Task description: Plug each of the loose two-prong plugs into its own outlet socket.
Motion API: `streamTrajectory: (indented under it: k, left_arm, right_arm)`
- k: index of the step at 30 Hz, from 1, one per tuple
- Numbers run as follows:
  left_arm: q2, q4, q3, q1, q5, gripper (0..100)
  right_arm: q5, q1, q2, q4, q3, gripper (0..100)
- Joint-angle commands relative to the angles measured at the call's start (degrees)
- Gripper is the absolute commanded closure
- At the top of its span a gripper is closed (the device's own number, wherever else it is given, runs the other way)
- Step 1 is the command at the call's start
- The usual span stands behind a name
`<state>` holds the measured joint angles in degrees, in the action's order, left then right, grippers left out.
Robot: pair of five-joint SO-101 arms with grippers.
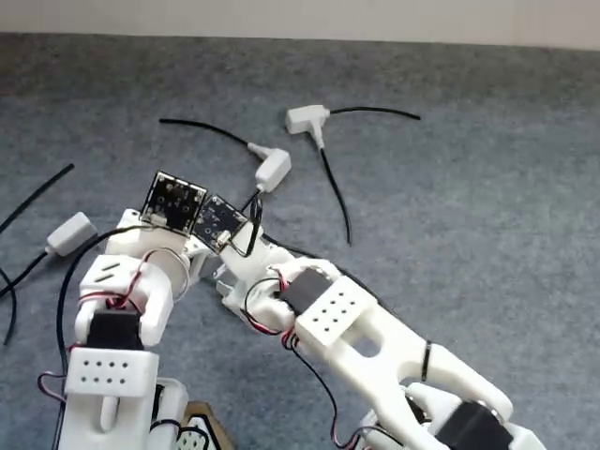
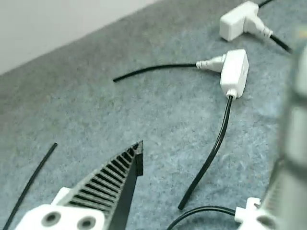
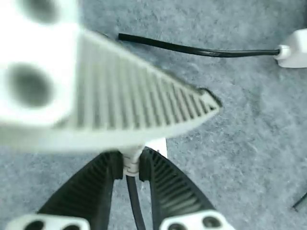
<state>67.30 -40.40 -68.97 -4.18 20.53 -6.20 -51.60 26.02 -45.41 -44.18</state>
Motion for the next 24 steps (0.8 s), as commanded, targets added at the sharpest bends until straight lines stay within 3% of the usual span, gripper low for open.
streamTrajectory:
  k: [1, 7, 14, 24]
  left_arm:
    - [-3.1, 1.9, 1.9, 0.4, -0.6, 60]
    - [-3.8, 1.8, 1.0, 0.7, -0.6, 60]
    - [-3.7, 4.2, -3.3, 0.7, -0.4, 60]
    - [-3.7, 7.2, -7.3, 0.7, -0.4, 60]
  right_arm:
    - [0.0, 0.0, 7.3, -2.9, 0.9, 99.1]
    - [0.0, 6.7, 11.4, -4.4, 0.7, 99.1]
    - [-1.5, 6.8, 11.9, -6.4, 2.8, 99.1]
    - [-1.7, 7.1, 11.8, -18.4, 16.0, 99.1]
